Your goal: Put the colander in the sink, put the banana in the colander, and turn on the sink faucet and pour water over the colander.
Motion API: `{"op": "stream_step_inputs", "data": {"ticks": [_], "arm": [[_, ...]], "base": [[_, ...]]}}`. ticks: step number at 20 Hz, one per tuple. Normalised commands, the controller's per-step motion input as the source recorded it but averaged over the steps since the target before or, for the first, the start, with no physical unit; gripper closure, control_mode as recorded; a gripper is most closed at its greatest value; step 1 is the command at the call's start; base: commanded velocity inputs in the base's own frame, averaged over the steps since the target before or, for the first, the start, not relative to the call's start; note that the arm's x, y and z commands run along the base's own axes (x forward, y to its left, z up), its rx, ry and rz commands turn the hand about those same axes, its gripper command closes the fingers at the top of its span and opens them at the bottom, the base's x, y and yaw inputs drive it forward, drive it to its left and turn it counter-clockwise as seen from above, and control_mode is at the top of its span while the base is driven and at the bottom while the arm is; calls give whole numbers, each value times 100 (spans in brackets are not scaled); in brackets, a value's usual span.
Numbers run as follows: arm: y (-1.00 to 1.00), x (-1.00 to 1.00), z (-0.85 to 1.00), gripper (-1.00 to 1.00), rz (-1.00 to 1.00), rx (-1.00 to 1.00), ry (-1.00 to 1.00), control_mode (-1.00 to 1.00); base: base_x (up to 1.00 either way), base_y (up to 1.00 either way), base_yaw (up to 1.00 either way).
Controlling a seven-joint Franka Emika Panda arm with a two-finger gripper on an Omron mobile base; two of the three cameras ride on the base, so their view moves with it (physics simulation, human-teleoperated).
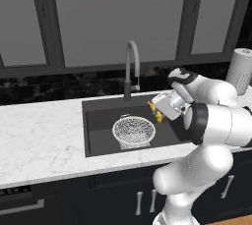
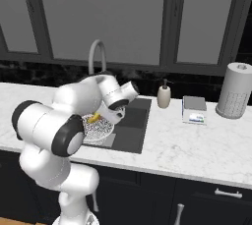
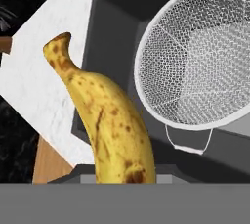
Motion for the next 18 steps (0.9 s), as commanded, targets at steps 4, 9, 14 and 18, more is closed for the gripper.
{"op": "stream_step_inputs", "data": {"ticks": [4,9,14,18], "arm": [[2,0,-25,100,-3,-8,-35,-100],[4,5,-15,100,-3,-5,-22,-100],[6,31,-6,100,0,0,-2,-100],[3,29,-18,100,0,0,0,-100]], "base": [[0,0,0],[0,0,0],[0,0,0],[0,0,0]]}}
